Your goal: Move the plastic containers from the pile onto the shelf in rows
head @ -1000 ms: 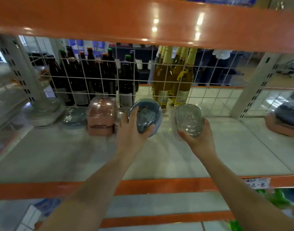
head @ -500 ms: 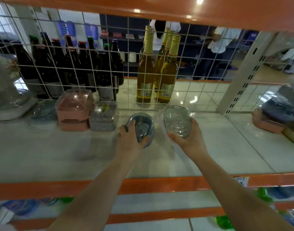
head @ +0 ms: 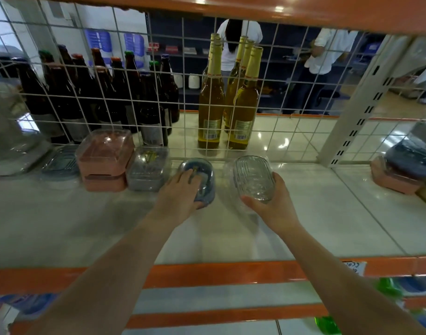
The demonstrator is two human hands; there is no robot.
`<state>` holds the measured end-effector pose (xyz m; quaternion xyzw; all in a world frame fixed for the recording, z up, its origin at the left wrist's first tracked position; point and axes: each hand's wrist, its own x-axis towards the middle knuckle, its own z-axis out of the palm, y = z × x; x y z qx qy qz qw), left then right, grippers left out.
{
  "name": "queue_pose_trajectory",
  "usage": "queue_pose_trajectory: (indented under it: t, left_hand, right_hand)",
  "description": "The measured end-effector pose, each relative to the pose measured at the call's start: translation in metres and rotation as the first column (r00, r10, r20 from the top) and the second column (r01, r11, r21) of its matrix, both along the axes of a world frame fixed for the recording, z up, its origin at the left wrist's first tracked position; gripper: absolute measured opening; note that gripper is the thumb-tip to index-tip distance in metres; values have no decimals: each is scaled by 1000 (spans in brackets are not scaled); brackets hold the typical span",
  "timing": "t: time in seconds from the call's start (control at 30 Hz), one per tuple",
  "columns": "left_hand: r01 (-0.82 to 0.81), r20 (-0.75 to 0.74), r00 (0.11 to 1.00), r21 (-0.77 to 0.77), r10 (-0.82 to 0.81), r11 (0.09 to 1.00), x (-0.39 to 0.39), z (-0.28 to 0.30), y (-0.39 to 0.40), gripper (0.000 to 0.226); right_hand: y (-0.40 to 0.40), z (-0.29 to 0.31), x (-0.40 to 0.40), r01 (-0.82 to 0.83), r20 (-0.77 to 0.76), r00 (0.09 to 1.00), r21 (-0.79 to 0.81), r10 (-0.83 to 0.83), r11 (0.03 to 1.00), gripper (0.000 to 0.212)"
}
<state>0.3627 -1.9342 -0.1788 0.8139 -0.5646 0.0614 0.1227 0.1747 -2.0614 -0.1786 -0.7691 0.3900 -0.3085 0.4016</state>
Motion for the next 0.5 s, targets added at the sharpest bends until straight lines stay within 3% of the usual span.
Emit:
queue_pose_trajectory:
  t: [0.1,0.27,0.43,0.5]
  left_hand:
    - [-96,16,995,50,95,994,4,3,-12,66]
    - [-104,-7,994,105,105,989,20,8,-25,66]
    - [-106,3,994,202,108,974,27,17,-28,63]
    - [-77,-71,993,195,92,978,28,19,-26,62]
  right_hand:
    - [-2,0,1,-4,-2,1000,10,4,1000,86]
    - [-1,0,5,26,-34,999,43,-24,999,109]
    - [0,-2,7,9,-36,999,37,-7,999,99]
    - [1,-1,7,-9,-23,1000,26,10,1000,94]
